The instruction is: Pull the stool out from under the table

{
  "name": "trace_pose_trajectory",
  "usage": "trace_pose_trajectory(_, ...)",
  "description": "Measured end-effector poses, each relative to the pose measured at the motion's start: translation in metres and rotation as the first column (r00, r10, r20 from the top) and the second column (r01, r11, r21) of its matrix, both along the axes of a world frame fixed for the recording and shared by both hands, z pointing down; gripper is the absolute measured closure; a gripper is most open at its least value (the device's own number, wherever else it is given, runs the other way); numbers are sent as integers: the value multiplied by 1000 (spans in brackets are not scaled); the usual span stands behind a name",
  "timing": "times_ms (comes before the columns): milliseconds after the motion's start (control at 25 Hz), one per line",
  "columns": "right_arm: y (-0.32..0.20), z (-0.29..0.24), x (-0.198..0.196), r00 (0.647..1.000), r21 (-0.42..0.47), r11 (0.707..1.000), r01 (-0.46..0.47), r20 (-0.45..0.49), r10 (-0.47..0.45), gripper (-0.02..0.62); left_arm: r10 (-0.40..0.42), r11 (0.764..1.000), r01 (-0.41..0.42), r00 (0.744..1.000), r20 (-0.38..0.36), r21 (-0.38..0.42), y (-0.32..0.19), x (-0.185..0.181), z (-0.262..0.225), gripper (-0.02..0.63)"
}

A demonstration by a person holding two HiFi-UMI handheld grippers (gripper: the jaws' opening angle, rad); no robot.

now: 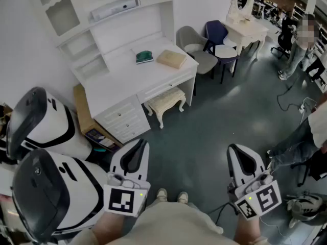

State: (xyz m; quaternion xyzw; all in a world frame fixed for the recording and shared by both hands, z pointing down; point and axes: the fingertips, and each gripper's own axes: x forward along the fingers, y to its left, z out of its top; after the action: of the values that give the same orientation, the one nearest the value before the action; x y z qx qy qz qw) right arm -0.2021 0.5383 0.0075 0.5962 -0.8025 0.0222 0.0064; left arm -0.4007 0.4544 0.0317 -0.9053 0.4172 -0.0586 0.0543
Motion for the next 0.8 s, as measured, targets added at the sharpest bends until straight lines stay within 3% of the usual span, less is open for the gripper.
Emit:
trace_pose_trajectory(640,33,4,30,999,42,999,-29,36,28,572,15,999,-14,1000,19,-32,34,24,13,558)
trace_pose_trajectory(800,44,6,41,997,58,998,-26,77,21,572,-24,1000,23,998,-50,-19,39,24,6,557)
